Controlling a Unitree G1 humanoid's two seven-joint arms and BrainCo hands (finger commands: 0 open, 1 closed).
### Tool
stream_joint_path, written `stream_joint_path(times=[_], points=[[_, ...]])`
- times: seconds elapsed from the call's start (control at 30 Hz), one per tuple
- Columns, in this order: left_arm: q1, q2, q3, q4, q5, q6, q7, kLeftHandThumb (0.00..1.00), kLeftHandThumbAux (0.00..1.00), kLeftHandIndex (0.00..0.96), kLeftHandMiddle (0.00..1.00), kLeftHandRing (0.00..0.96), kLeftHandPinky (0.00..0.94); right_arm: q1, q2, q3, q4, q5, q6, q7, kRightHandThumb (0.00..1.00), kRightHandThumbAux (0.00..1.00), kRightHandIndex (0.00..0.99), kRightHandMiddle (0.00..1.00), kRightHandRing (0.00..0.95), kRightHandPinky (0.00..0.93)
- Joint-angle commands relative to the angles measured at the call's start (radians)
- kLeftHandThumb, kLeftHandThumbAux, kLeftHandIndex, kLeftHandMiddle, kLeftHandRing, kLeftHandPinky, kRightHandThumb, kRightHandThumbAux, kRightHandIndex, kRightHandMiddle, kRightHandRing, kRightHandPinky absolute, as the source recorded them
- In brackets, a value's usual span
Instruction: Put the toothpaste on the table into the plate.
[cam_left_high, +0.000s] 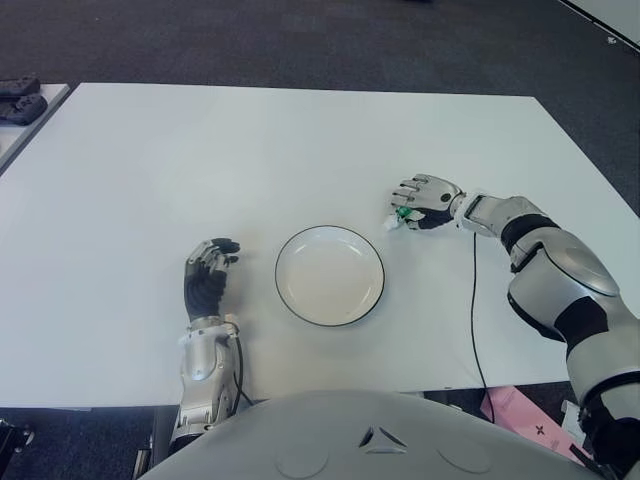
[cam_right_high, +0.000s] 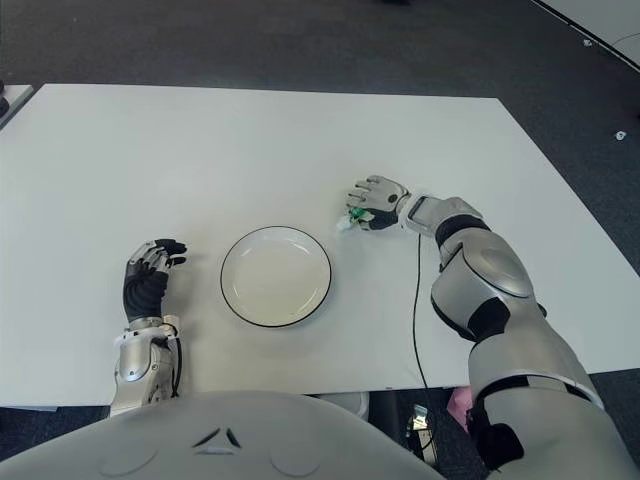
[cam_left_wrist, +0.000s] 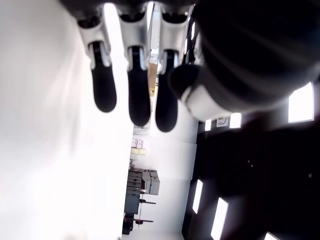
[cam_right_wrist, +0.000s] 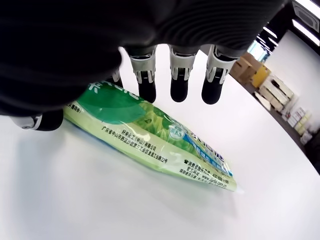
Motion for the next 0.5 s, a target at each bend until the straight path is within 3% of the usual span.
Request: stream_joint_path(times=[0.03,0.5], points=[[0.035,-0.056,0.002,0.029,-0.012,0.048,0.017,0.714,0.723,0.425,0.459,0.419,0.412,0.045,0.027,-0.01,0.01,0.023,0.021,0.045,0.604,0.127,0.0,0.0,0.0,0.0],[0.047,-0.058,-0.003,-0.002,0.0,0.074,0.032,0.717,0.722,0.425,0.457,0.418,0.41,0.105,0.022,-0.066,0.006,0.112,0.017,0.08,0.6,0.116,0.0,0.0,0.0,0.0]])
